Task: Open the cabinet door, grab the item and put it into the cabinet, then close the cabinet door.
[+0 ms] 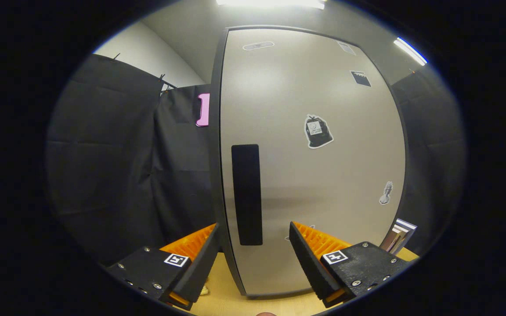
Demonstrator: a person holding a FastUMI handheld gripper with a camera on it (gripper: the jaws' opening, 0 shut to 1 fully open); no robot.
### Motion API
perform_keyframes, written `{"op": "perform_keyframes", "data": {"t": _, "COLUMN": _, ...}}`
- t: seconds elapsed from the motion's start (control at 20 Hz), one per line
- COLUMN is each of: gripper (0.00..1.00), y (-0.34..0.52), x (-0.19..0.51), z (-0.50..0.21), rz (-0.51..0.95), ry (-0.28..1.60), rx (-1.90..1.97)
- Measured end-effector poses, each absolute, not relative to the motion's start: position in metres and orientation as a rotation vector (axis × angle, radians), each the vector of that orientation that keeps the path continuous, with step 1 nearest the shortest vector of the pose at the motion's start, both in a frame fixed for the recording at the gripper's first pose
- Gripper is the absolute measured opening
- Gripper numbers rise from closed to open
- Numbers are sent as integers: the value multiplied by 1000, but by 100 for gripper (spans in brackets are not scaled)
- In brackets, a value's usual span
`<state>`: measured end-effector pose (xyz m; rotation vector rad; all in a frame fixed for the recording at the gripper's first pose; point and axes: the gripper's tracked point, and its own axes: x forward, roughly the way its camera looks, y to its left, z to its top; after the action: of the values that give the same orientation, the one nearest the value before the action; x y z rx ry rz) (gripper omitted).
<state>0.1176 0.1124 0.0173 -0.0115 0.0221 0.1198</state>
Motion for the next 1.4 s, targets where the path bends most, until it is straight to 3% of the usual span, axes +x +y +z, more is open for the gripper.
{"op": "perform_keyframes", "data": {"t": 0.15, "gripper": 93, "y": 114, "x": 126, "z": 21, "rz": 113, "ry": 18, "rx": -27}}
{"op": "perform_keyframes", "data": {"t": 0.3, "gripper": 83, "y": 116, "x": 135, "z": 16, "rz": 115, "ry": 55, "rx": -86}}
{"op": "perform_keyframes", "data": {"t": 0.35, "gripper": 73, "y": 120, "x": 137, "z": 15, "rz": 133, "ry": 68, "rx": -93}}
{"op": "perform_keyframes", "data": {"t": 0.4, "gripper": 69, "y": 122, "x": 139, "z": 13, "rz": 144, "ry": 79, "rx": -94}}
{"op": "perform_keyframes", "data": {"t": 0.45, "gripper": 55, "y": 120, "x": 141, "z": 11, "rz": 130, "ry": 90, "rx": -94}}
{"op": "perform_keyframes", "data": {"t": 0.55, "gripper": 38, "y": 120, "x": 140, "z": 6, "rz": 138, "ry": 123, "rx": -69}}
{"op": "perform_keyframes", "data": {"t": 0.95, "gripper": 31, "y": 120, "x": 136, "z": 7, "rz": 193, "ry": 135, "rx": -96}}
{"op": "perform_keyframes", "data": {"t": 1.4, "gripper": 31, "y": 120, "x": 109, "z": 10, "rz": 274, "ry": 145, "rx": -100}}
